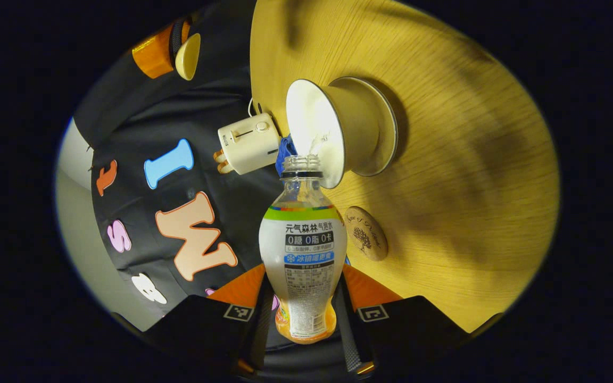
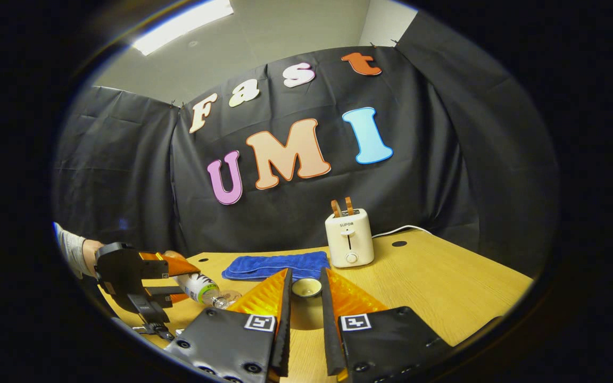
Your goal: Open the teacup lid with one hand, grasp the water bottle and pour water into the teacup with the other hand; after pouring, place the water bottle on the coaster and then close the teacup lid.
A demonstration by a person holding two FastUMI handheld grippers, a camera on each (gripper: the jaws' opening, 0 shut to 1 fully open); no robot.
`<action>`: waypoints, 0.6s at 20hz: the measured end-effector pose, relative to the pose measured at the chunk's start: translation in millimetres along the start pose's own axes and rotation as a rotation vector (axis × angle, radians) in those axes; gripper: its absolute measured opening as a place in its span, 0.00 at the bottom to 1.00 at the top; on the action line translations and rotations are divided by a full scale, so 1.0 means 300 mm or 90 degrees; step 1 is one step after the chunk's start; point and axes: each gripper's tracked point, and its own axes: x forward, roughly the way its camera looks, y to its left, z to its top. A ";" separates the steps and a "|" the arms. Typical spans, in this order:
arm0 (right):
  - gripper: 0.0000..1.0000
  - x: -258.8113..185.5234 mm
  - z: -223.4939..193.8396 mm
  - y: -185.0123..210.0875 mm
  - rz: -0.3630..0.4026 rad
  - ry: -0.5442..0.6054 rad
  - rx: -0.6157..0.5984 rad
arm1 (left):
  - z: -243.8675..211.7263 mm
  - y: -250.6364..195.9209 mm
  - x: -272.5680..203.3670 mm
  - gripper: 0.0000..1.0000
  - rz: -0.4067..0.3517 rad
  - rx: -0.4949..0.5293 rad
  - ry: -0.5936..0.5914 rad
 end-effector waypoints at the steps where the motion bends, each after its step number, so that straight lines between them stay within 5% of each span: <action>1: 0.32 0.001 -0.005 0.006 0.003 0.001 -0.002 | -0.001 0.010 -0.003 0.55 0.003 0.013 0.000; 12: 0.28 0.010 -0.041 0.037 0.015 0.021 -0.018 | -0.038 0.081 -0.009 0.56 -0.001 0.141 0.020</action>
